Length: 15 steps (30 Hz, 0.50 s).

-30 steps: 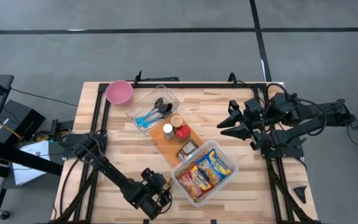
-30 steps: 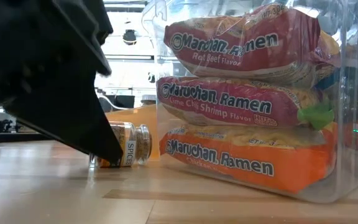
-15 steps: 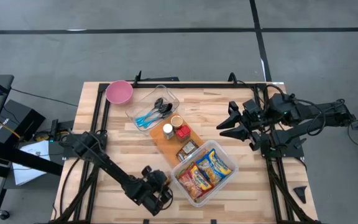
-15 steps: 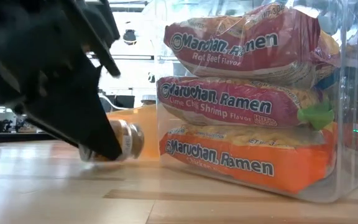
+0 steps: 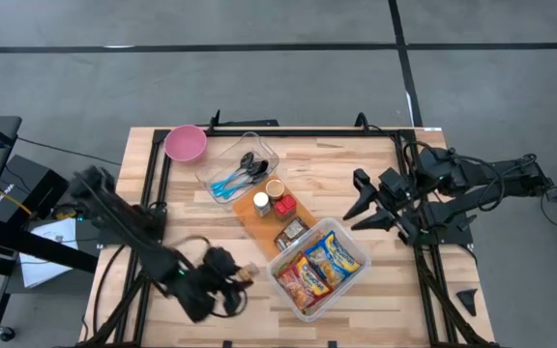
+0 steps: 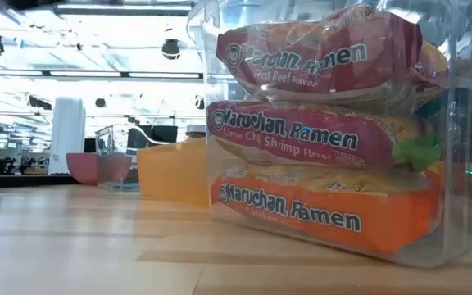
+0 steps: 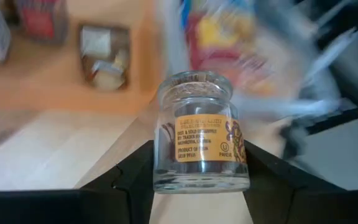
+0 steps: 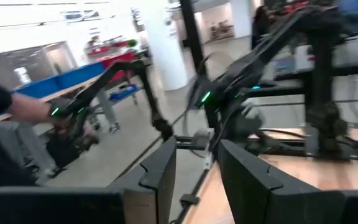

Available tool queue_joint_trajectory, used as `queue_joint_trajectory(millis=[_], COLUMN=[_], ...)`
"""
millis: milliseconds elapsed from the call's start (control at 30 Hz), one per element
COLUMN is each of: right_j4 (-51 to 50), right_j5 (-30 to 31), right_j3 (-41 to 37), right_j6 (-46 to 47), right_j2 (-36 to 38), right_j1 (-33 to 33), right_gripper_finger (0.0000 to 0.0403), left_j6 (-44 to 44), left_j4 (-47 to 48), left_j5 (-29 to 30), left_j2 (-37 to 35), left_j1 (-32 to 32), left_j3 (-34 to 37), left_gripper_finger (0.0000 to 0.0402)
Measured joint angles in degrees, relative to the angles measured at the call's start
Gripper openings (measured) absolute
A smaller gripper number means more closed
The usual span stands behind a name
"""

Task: Pick & Place Food Item
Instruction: Put the brown seasoning bottle into the orange bin

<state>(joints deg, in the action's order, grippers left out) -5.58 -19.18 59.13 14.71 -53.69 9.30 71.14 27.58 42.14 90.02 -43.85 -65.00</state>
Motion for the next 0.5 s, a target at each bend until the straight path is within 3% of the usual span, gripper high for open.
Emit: queue_joint_trajectory(millis=[133, 333, 500], right_j4=[0.37, 4.42, 10.93], right_j5=[-2.84, -3.72, -3.72], right_j3=[0.0, 0.02, 0.34], right_j6=[-0.14, -0.16, -0.17], right_j2=[0.0, -2.73, -8.5], right_j1=[0.02, 2.18, 3.78], right_gripper_finger=[0.0118, 0.0122, 0.0162], left_j6=[-4.35, -18.69, -27.67], left_j4=[-3.96, -20.58, -33.13], left_j5=[0.63, 2.28, -7.31], left_j2=[-9.82, -18.39, -18.82], left_j1=[0.01, 4.83, 12.04], left_j3=[2.7, 6.31, 7.15], left_gripper_finger=[0.0183, 0.0183, 0.0183])
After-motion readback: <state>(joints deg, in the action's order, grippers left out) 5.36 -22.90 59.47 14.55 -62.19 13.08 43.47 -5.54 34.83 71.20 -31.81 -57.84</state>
